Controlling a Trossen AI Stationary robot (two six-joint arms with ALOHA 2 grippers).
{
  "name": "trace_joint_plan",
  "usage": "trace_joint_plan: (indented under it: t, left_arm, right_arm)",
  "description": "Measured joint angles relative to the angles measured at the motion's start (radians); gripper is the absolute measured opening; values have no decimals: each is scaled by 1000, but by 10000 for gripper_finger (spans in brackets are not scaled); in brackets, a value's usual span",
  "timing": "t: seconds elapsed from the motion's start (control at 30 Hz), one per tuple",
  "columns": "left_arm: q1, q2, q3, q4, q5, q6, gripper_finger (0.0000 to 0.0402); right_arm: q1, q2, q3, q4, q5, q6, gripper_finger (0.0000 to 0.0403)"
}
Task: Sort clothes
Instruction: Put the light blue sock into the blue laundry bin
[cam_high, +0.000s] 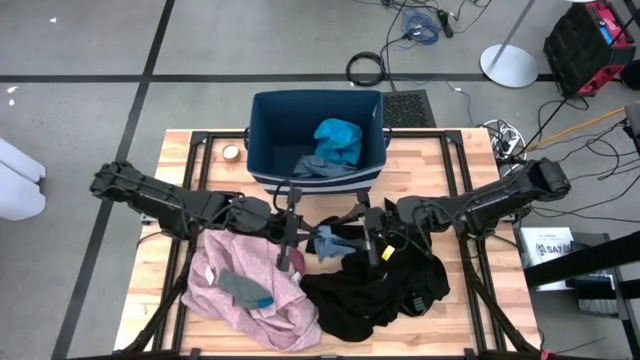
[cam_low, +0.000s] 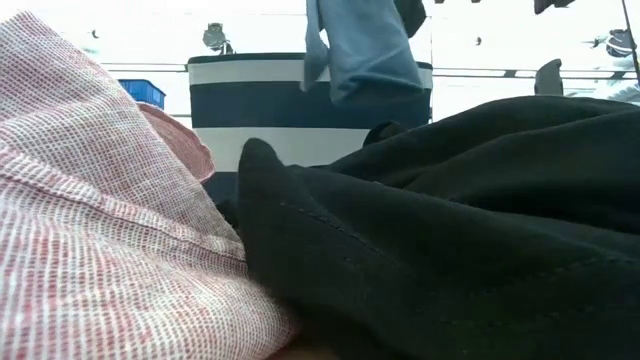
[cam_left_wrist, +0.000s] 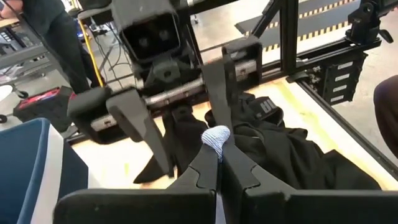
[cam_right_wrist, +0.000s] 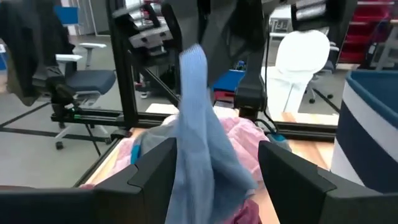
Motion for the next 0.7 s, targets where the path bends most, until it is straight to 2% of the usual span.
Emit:
trace_joint_plan:
  t: [0.17,0.23,0.33,0.43,0.47,0.7]
  left_arm:
    - [0,0,0,1,1,0,3]
    - [0,0,0,1,1,0,8]
    - [1,0,0,1,-2,-1,16]
    - [1,0,0,-9,-6,-4,25]
    - [1,0,0,-22,-8,-7,28]
    - [1,0,0,-150,-89,-56,71]
  right_arm:
    - [-6,44,0,6,0,49,211]
    - [-6,59,0,5,-1,54,196]
    - [-6,69,0,11,-1,53,135]
    - [-5,64,0,14,0,28,38]
    - [-5,59,0,15,1,9,20]
    - [-6,-23,0,31,8,-28,3]
